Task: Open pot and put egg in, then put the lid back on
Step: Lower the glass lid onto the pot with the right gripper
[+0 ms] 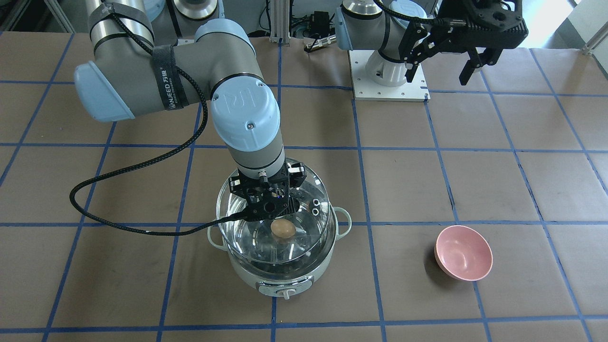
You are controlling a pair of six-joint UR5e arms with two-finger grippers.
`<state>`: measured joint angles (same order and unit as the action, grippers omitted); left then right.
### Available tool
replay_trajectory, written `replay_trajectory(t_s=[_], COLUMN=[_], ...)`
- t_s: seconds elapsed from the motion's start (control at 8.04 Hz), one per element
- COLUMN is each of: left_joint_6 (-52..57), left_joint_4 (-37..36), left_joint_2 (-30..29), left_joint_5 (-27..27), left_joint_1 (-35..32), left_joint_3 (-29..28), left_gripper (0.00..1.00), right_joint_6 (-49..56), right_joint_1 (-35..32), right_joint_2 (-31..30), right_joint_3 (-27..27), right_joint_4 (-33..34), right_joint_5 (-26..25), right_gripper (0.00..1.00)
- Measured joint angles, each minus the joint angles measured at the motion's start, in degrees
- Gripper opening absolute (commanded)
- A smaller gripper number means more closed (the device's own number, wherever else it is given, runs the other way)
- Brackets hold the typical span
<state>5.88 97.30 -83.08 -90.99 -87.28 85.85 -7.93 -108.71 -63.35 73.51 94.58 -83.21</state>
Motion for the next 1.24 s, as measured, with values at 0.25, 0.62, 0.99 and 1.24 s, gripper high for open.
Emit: replay_trajectory(t_s=[0.25,0.62,0.99,1.24], left_joint_6=[0.1,0.2,0.3,0.4], left_joint_4=[-2.5,-3.2,-3.2,-3.0], left_joint_2=[-0.4,-2.4,-4.4,-5.0], left_joint_5=[1.5,1.8,1.7,1.7], left_joint_1=[0.1,0.3,0.3,0.1], left_joint_3=[0.5,0.8,1.1,1.2], left_gripper=[1.0,1.0,1.0,1.0], right_joint_6=[0.1,0.4,0.4,0.1], right_joint_1=[0.0,0.1,0.0,0.0], right_joint_2=[0.2,0.5,0.7,0.8], right_joint_3=[-0.2,-0.3,-0.7,-0.7], right_joint_4=[0.2,0.6,0.9,1.2], right_joint_5=[-0.6,-0.9,-0.9,-0.6], right_gripper=[0.53,0.53,0.53,0.54])
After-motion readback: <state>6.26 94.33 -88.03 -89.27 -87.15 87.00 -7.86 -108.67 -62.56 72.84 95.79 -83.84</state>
